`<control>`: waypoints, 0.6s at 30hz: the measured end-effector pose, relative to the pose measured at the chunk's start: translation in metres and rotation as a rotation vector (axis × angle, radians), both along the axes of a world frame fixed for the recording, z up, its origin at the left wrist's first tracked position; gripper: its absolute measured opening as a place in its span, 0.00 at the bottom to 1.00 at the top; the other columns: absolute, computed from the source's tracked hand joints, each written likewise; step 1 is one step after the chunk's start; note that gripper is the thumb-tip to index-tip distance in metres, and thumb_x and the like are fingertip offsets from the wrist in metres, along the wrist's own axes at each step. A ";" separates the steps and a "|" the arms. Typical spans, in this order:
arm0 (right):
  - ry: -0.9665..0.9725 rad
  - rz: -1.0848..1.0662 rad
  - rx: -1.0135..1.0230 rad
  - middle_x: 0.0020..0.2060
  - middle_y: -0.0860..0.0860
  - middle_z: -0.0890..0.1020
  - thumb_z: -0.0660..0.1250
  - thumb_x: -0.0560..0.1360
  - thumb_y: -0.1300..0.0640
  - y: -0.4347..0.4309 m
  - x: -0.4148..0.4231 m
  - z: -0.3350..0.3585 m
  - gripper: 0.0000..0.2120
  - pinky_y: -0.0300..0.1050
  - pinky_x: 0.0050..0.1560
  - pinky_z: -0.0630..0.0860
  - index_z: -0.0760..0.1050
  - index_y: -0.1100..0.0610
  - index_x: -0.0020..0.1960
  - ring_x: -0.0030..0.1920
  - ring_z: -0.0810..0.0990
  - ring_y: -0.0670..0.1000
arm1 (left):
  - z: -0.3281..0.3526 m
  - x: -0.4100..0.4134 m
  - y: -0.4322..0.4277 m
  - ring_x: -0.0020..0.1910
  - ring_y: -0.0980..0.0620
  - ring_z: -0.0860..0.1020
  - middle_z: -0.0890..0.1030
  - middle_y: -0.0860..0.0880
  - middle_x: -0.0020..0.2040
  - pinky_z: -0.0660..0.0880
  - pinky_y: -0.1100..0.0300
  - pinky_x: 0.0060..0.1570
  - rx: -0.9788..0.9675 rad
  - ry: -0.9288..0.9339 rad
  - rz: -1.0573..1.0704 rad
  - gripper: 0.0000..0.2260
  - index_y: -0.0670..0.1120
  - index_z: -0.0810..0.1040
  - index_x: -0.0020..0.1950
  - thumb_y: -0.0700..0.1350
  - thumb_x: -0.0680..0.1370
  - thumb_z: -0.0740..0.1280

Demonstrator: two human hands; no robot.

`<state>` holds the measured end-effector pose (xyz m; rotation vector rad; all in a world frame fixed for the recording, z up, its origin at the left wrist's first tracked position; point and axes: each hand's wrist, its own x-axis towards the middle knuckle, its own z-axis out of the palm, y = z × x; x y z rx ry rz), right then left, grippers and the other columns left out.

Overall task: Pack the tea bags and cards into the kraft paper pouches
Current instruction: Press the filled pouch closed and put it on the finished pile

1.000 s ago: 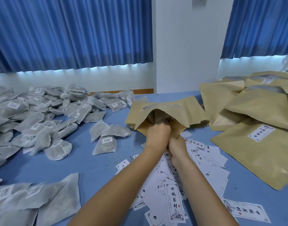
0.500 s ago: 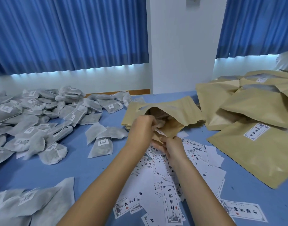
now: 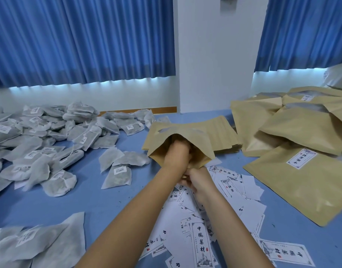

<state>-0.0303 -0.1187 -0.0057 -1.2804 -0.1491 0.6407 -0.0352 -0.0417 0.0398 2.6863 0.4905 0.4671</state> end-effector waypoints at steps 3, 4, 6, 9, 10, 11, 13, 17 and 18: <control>0.032 -0.022 0.053 0.28 0.57 0.82 0.56 0.74 0.75 -0.004 0.007 -0.001 0.11 0.40 0.28 0.77 0.72 0.63 0.41 0.28 0.82 0.51 | 0.007 -0.005 0.003 0.53 0.46 0.78 0.82 0.43 0.52 0.73 0.57 0.55 -0.205 0.054 -0.123 0.11 0.38 0.81 0.57 0.39 0.76 0.68; 0.039 -0.015 0.079 0.30 0.56 0.84 0.57 0.75 0.74 -0.005 0.008 -0.002 0.09 0.42 0.32 0.77 0.72 0.64 0.47 0.31 0.84 0.53 | 0.009 -0.009 0.005 0.51 0.46 0.78 0.81 0.43 0.50 0.74 0.55 0.54 -0.169 0.073 -0.124 0.10 0.38 0.81 0.56 0.38 0.77 0.66; 0.056 0.002 0.109 0.31 0.55 0.84 0.57 0.76 0.74 -0.006 0.010 -0.004 0.09 0.46 0.38 0.73 0.69 0.64 0.52 0.33 0.84 0.55 | 0.015 -0.022 0.004 0.46 0.44 0.79 0.81 0.44 0.45 0.76 0.50 0.50 -0.065 -0.002 -0.094 0.10 0.38 0.82 0.51 0.37 0.79 0.61; 0.074 0.025 0.110 0.29 0.52 0.84 0.56 0.77 0.74 -0.004 0.011 -0.003 0.10 0.42 0.35 0.80 0.69 0.62 0.50 0.30 0.84 0.53 | 0.024 -0.040 -0.006 0.41 0.44 0.79 0.81 0.44 0.42 0.76 0.48 0.42 0.058 -0.507 -0.095 0.09 0.40 0.79 0.46 0.38 0.78 0.59; 0.069 0.031 0.094 0.29 0.52 0.84 0.56 0.77 0.74 -0.004 0.011 -0.003 0.09 0.38 0.29 0.78 0.70 0.63 0.50 0.29 0.84 0.53 | 0.026 -0.043 -0.007 0.45 0.44 0.79 0.81 0.45 0.47 0.77 0.49 0.44 0.188 -0.655 -0.076 0.08 0.41 0.79 0.48 0.36 0.77 0.60; 0.066 0.043 0.087 0.30 0.53 0.84 0.56 0.77 0.74 -0.004 0.011 -0.003 0.09 0.37 0.26 0.76 0.70 0.64 0.50 0.29 0.84 0.53 | 0.028 -0.042 -0.007 0.53 0.44 0.78 0.80 0.45 0.55 0.76 0.50 0.50 0.332 -0.707 -0.047 0.10 0.42 0.78 0.53 0.34 0.75 0.61; 0.061 0.049 0.099 0.31 0.55 0.84 0.56 0.76 0.75 -0.007 0.009 -0.002 0.09 0.38 0.28 0.76 0.71 0.66 0.52 0.30 0.84 0.54 | 0.031 -0.037 -0.004 0.66 0.45 0.70 0.72 0.45 0.68 0.68 0.50 0.64 0.448 -0.492 -0.035 0.18 0.44 0.74 0.64 0.35 0.75 0.60; 0.004 0.081 0.174 0.28 0.53 0.79 0.58 0.73 0.72 -0.011 0.013 0.003 0.10 0.41 0.35 0.76 0.73 0.61 0.39 0.30 0.78 0.51 | 0.008 -0.030 -0.003 0.58 0.48 0.76 0.77 0.50 0.61 0.73 0.54 0.51 0.437 -0.060 -0.028 0.15 0.51 0.72 0.67 0.46 0.82 0.53; 0.036 0.107 0.212 0.29 0.53 0.79 0.58 0.73 0.70 -0.013 0.015 0.004 0.12 0.41 0.33 0.77 0.75 0.59 0.36 0.29 0.78 0.49 | -0.001 -0.032 -0.004 0.57 0.47 0.77 0.78 0.50 0.60 0.73 0.54 0.50 0.421 -0.056 -0.046 0.15 0.51 0.73 0.66 0.47 0.82 0.52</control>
